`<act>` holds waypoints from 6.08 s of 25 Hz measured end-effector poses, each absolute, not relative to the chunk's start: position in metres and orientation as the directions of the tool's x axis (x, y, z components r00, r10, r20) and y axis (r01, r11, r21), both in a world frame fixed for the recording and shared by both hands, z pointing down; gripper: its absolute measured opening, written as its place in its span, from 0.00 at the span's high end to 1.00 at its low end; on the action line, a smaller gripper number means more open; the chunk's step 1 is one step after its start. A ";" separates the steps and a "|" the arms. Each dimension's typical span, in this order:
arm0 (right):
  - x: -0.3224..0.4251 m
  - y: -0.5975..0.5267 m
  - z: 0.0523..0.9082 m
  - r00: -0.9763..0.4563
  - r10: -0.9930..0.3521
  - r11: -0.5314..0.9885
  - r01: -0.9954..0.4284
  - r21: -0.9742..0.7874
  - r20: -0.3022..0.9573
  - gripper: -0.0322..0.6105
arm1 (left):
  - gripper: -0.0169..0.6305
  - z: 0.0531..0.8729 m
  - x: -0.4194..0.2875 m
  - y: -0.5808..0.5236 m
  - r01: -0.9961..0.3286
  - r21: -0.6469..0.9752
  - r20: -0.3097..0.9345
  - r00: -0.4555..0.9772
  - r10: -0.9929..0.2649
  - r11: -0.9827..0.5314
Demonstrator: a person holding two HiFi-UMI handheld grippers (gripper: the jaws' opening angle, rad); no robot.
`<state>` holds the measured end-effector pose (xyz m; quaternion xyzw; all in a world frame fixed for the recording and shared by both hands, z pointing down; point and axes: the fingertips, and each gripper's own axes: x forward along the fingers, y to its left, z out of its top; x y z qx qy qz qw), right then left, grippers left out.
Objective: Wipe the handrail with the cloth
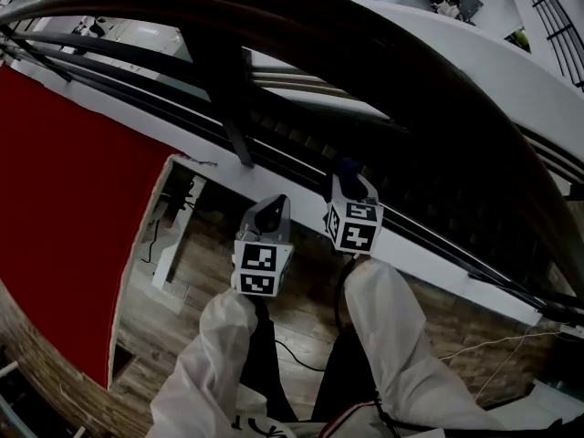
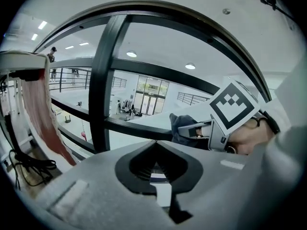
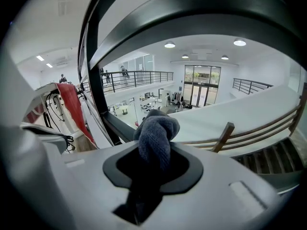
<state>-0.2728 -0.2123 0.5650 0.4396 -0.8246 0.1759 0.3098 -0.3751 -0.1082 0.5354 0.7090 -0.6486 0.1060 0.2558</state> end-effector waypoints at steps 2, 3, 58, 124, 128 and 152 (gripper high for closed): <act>-0.255 -0.213 0.573 -0.418 -0.615 0.545 -0.838 -0.022 0.668 0.80 | 0.97 0.545 -0.358 -0.113 -0.972 0.231 0.490 0.155 -0.858 -0.044; -0.245 -0.214 0.575 -0.419 -0.616 0.543 -0.839 -0.025 0.667 0.80 | 0.97 0.549 -0.348 -0.115 -0.971 0.233 0.493 0.163 -0.854 -0.051; 0.336 -0.185 0.537 -0.028 -0.804 0.074 -0.996 0.053 0.594 0.81 | 0.97 0.526 0.212 -0.138 -0.737 0.264 0.465 0.662 -0.588 -0.622; 0.291 -0.172 0.487 -0.096 -0.784 0.250 -0.953 0.172 0.613 0.81 | 0.97 0.491 0.069 -0.113 -0.786 0.147 0.515 0.580 -0.632 -0.601; 0.168 -0.160 0.499 -0.239 -0.732 0.400 -0.909 0.119 0.638 0.80 | 0.97 0.492 -0.025 -0.105 -0.843 0.144 0.530 0.507 -0.679 -0.518; -0.324 -0.128 0.610 -0.585 -0.443 0.714 -0.688 -0.128 0.679 0.81 | 0.97 0.568 -0.413 -0.070 -0.981 0.178 0.550 0.162 -0.819 -0.074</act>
